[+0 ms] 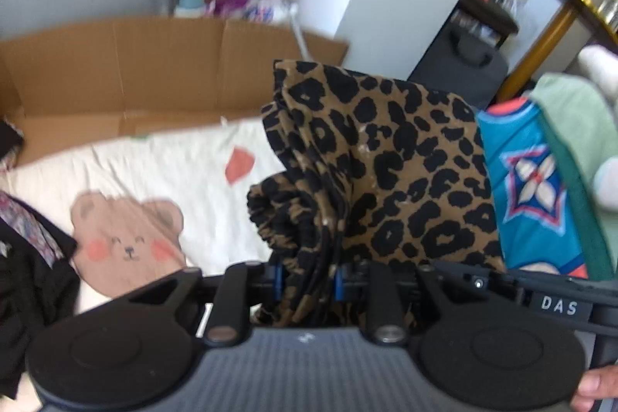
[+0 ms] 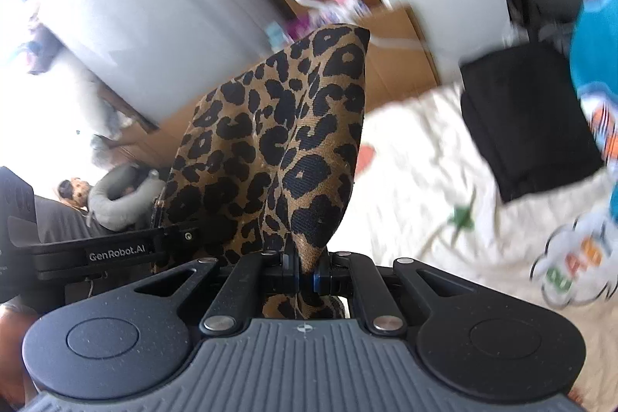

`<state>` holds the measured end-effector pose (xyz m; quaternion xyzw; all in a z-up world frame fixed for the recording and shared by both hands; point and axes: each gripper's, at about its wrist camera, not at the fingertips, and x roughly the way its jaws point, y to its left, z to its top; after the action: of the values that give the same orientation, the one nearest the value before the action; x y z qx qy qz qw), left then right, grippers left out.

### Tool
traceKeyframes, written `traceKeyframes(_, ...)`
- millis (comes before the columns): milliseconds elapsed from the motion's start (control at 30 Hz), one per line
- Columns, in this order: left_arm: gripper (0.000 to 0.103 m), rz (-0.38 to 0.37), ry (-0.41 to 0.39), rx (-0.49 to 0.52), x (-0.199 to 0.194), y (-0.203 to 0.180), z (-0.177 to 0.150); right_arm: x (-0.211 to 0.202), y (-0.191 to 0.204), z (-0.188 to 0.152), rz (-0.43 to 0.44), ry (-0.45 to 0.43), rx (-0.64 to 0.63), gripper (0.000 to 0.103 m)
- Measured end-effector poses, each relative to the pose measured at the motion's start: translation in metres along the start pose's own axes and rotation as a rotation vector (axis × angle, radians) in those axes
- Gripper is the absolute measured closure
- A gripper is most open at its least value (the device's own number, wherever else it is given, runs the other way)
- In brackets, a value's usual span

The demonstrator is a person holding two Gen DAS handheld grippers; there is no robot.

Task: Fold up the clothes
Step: 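Lift the folded trousers up off the blanket with both grippers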

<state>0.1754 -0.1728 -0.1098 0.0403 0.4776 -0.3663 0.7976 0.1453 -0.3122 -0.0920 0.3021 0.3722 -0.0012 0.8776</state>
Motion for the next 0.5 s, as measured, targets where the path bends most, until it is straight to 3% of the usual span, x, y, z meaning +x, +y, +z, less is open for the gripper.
traceKeyframes(267, 0.079, 0.008, -0.148, 0.001, -0.074, -0.029, 0.029, -0.067, 0.060, 0.039, -0.019, -0.100, -0.124, 0.098)
traceKeyframes(500, 0.079, 0.018, -0.225, -0.010, -0.113, -0.045, 0.035, -0.102, 0.087, 0.046, -0.030, -0.146, -0.178, 0.098)
